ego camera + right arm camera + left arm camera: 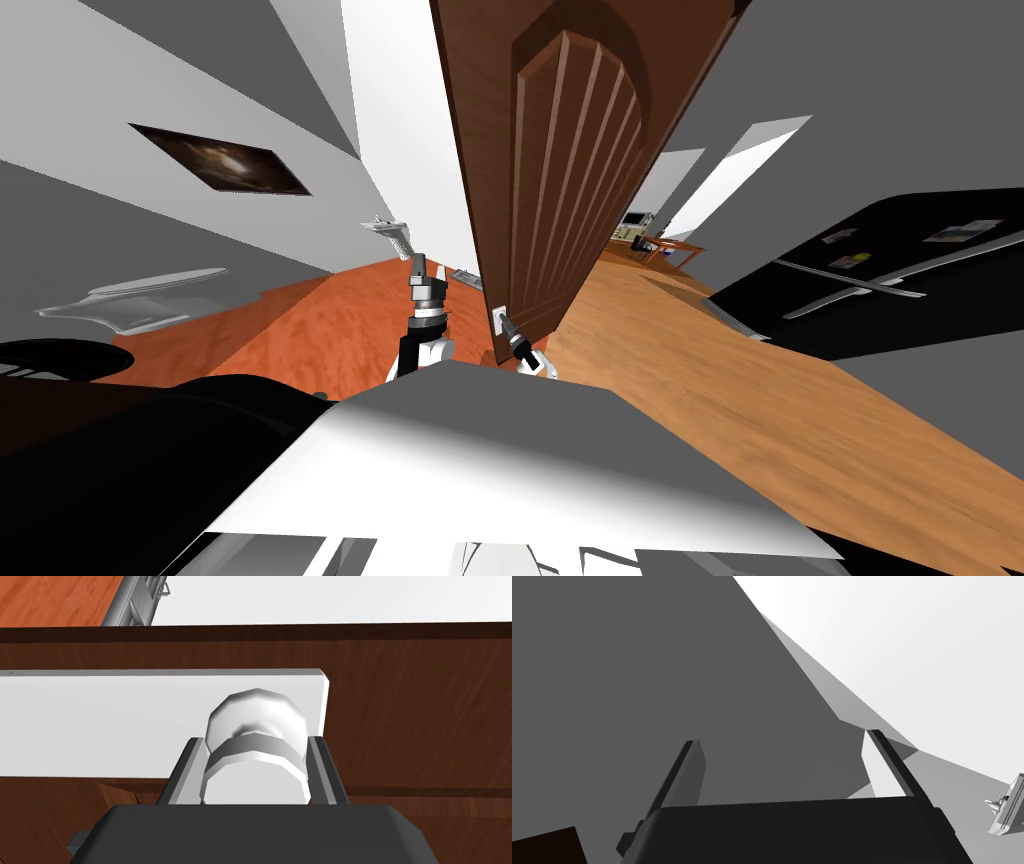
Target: Push the door open
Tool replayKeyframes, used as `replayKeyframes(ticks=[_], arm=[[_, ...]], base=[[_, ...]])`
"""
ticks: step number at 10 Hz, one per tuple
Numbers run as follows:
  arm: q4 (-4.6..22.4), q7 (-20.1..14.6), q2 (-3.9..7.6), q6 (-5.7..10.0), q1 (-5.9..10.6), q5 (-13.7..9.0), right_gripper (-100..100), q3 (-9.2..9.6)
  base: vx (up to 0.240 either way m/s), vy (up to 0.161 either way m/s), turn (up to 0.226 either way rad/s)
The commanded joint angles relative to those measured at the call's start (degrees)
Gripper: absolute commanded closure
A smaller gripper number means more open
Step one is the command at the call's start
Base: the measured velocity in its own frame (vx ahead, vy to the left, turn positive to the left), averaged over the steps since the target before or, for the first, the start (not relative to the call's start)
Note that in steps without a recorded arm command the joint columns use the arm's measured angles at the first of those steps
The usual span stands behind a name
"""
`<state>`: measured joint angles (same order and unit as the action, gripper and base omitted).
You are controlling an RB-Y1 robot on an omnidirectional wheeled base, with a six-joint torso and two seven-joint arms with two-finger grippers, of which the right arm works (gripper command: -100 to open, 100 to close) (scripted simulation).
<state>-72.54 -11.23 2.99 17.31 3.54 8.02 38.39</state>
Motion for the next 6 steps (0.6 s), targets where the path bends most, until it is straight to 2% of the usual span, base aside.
replayKeyframes(ticks=[1, 3, 4, 6], arm=[[0.02, -0.04, 0.08, -0.01, -0.09, -0.03, 100, -0.05], [0.02, -0.04, 0.08, -0.01, -0.09, -0.03, 100, -0.05], [0.72, -0.38, 0.49, -0.07, 0.17, 0.47, 100, -0.44], [1.64, -0.98, 0.60, 0.03, 0.76, 1.24, 100, -1.22]], base=[[-0.015, -0.015, -0.003], [-0.005, -0.003, -0.003], [0.054, 0.063, -0.176], [0.142, 0.107, -0.272]])
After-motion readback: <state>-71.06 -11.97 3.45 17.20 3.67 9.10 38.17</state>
